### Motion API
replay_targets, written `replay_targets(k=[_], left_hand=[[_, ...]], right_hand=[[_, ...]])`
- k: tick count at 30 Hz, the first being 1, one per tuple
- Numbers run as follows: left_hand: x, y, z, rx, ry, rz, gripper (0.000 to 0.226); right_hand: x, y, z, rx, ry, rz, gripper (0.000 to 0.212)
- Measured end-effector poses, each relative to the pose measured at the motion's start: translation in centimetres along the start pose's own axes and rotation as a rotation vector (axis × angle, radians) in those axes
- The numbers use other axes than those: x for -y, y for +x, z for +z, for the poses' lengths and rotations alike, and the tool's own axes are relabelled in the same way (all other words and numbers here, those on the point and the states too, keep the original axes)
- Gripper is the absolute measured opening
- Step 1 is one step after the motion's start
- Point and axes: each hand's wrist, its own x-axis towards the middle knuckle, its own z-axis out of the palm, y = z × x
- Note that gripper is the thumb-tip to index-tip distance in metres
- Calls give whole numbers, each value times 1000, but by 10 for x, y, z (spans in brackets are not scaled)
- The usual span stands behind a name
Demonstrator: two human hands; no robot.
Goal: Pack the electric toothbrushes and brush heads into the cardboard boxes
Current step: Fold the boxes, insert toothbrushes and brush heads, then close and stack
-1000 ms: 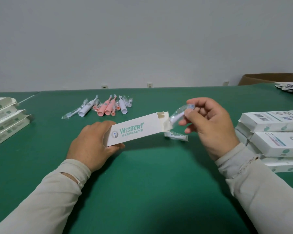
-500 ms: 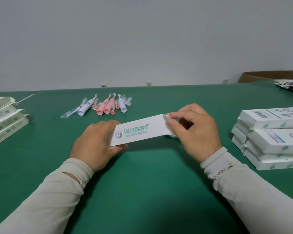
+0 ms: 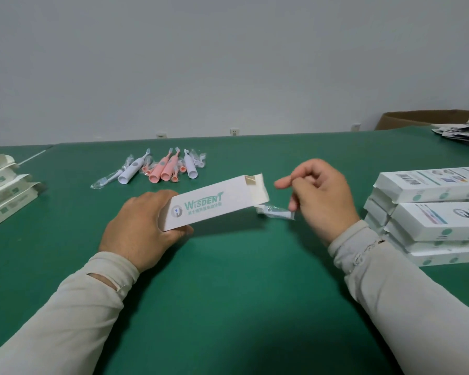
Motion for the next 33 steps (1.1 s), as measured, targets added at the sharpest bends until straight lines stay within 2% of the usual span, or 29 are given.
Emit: replay_targets(k=[2,5,8,13,18,21,22,24,26,29,31,33], left_hand=[[2,0,0,-4,7,-32,54],[1,0,0,-10,24,-50,55],[-1,0,1,-9,31,-60,54],[0,0,2,-10,39,-80,53],[-2,0,2,1,42,-68,53],[-2,0,2,9,48,-68,53],[-2,0,1,7,50,-67,54],[-3,-1,1,1,51,-62,54],[-4,-1,1,-2,44,-57,54],[-5,-1,0,4,37,-55,53],[-4,-1,0,9,38,-51,52],[-4,-1,0,9,36,-46,51]], right_hand=[[-16,10,-13,-84,-251,-3,26],[-36,13,-22,105,-621,28,16],[-37,11,-14,247,-837,19,24],[-26,7,7,346,-1081,-21,27],[-15,9,6,531,-1155,-52,40],[-10,5,-1,605,-1234,-36,40],[-10,4,-4,569,-1154,-20,33],[-9,5,-13,387,-805,19,13],[-2,6,-18,162,-477,-23,15],[14,2,-14,8,42,-50,17],[20,-1,-6,-59,220,-44,13],[20,-4,1,-119,228,-43,12]])
